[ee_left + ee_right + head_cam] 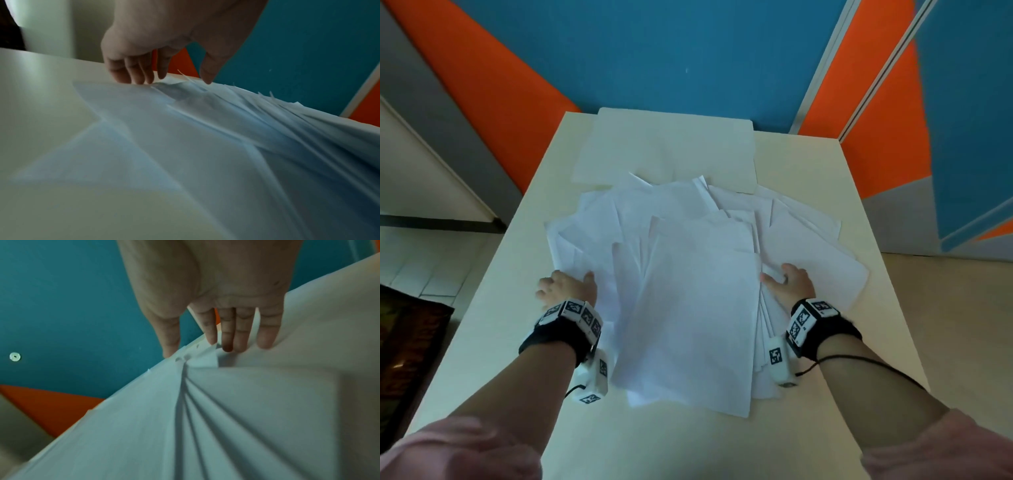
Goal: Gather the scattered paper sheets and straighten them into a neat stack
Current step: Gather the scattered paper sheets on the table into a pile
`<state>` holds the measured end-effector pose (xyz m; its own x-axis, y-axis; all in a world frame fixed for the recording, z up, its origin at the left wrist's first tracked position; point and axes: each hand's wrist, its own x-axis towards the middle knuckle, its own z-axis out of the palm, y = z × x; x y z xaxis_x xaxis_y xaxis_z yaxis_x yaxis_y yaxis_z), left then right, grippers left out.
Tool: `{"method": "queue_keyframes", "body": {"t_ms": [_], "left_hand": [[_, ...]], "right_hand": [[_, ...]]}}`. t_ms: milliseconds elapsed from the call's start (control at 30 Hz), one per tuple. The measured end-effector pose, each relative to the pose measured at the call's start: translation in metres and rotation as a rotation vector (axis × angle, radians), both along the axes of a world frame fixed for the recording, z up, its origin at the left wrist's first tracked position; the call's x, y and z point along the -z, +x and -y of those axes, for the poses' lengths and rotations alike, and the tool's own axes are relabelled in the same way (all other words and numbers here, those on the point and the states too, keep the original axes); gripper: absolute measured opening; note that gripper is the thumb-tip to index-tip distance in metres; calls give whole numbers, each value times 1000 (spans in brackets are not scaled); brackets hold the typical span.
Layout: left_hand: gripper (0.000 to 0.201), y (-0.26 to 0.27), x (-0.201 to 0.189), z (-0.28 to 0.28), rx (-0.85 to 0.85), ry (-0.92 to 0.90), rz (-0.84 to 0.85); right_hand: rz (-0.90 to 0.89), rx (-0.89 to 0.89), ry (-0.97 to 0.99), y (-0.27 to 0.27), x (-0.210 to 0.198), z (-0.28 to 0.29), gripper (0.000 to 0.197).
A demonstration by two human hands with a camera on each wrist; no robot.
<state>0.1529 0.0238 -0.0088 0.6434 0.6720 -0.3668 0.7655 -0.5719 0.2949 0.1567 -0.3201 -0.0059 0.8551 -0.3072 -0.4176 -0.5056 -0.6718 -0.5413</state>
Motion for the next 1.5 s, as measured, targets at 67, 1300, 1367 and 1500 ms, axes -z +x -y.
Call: {"method": "queue_keyframes", "body": {"t_ms": [67,1300,1367,1500], "left_hand": [[58,5,1,3,15,-54,1],[49,-16,8,23,-20,-400,307],[50,-17,8,23,-44,-393,319],[57,-19,10,18,-95,-411,338]], "right_hand": [[-91,-68,-162,6,2,-16,72],[83,-451,-297,29,0,-84,36],[37,-502,-246,31,4,-80,42],[142,-331,-180,34,7,-60,57]]}}
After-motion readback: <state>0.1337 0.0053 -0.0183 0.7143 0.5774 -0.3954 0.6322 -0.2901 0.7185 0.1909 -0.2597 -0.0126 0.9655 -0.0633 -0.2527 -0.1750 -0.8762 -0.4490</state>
